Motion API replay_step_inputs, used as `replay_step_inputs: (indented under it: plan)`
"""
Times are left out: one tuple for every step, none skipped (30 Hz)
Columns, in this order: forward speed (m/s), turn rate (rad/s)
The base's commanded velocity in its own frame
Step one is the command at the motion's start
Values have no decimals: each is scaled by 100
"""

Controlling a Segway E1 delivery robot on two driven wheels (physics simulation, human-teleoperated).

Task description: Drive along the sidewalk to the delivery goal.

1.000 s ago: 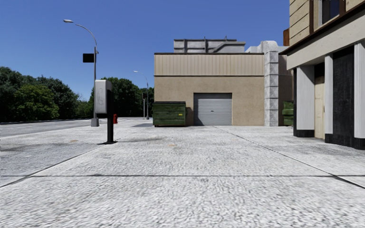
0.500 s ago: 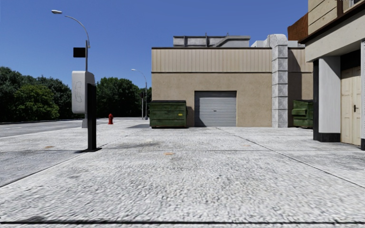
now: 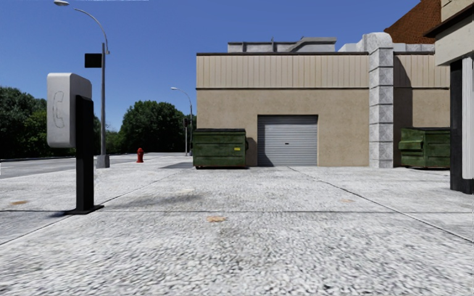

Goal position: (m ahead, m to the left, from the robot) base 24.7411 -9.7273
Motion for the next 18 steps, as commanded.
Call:
replay_step_inputs:
  plan:
    - [200, 32]
    - [200, 32]
    - [200, 33]
    - [200, 33]
    - [200, 35]
    - [200, 37]
    - [200, 40]
    - [200, 40]
    - [200, 42]
    - [200, 42]
    - [200, 42]
    - [200, 42]
    - [200, 42]
    - [200, 42]
    - [200, 42]
    - [200, 42]
    - [200, 42]
    - [200, 42]
